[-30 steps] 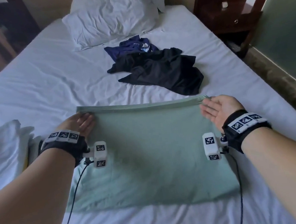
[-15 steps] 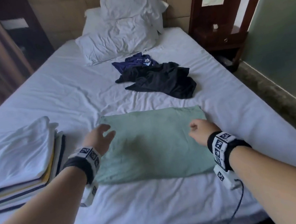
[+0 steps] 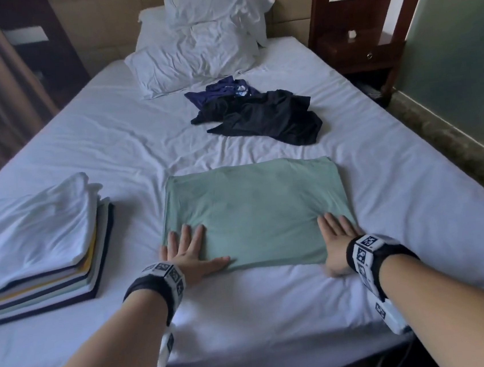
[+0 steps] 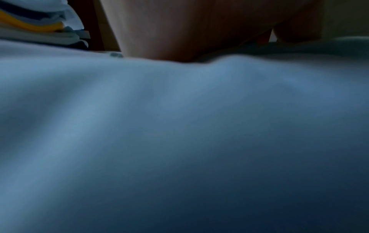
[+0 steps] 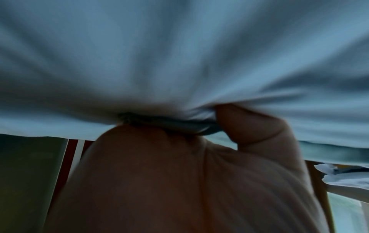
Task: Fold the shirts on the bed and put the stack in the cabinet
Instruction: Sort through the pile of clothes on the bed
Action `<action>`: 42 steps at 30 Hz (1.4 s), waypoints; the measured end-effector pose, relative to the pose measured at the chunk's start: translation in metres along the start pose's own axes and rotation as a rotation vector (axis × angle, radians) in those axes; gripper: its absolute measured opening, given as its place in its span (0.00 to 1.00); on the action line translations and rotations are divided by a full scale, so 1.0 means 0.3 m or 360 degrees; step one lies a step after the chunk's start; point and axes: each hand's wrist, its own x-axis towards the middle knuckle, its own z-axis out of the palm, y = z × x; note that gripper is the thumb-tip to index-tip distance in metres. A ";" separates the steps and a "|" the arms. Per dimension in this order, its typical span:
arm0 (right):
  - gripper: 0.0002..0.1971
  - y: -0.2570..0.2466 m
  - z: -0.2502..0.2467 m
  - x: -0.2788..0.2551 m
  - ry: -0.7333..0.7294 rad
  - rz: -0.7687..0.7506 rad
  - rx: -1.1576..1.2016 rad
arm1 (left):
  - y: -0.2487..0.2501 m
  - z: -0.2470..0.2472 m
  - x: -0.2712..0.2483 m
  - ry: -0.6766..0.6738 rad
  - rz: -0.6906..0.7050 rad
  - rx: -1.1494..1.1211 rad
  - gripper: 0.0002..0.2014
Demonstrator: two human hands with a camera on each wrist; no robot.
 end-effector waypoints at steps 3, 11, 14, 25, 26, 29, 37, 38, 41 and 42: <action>0.54 -0.004 -0.011 -0.005 -0.0016 -0.0008 -0.0091 | -0.020 -0.017 0.009 -0.0117 0.0048 -0.0017 0.75; 0.53 -0.008 -0.031 -0.026 -0.0086 0.0002 -0.0049 | 0.000 -0.069 0.006 -0.0301 0.0000 0.0237 0.64; 0.53 -0.006 -0.030 -0.024 -0.0088 -0.0006 -0.0052 | 0.010 -0.060 0.006 -0.0275 -0.0041 0.0248 0.61; 0.40 0.075 -0.103 0.029 -0.0032 -0.0172 0.0468 | -0.012 -0.002 0.041 -0.0008 -0.0016 0.0028 0.35; 0.36 0.079 -0.105 0.030 0.0045 -0.0146 0.0536 | -0.022 0.001 0.050 -0.0007 0.0021 0.0075 0.32; 0.24 0.078 -0.110 0.033 0.0280 -0.0043 0.0644 | -0.059 0.013 0.074 -0.0023 0.0139 0.0334 0.24; 0.36 0.091 -0.106 0.036 0.0143 -0.0024 0.0719 | -0.031 0.001 0.054 0.0071 0.0039 -0.0080 0.32; 0.36 0.094 -0.101 0.038 0.0155 -0.0031 0.0718 | -0.030 -0.006 0.050 0.0093 0.0047 -0.0102 0.35; 0.33 0.098 -0.077 0.046 0.0321 -0.0036 0.0742 | -0.039 -0.041 0.039 0.0095 0.0076 -0.0043 0.44; 0.31 0.099 -0.071 0.048 0.0380 -0.0028 0.0786 | -0.038 -0.057 0.032 0.0085 0.0109 0.0031 0.44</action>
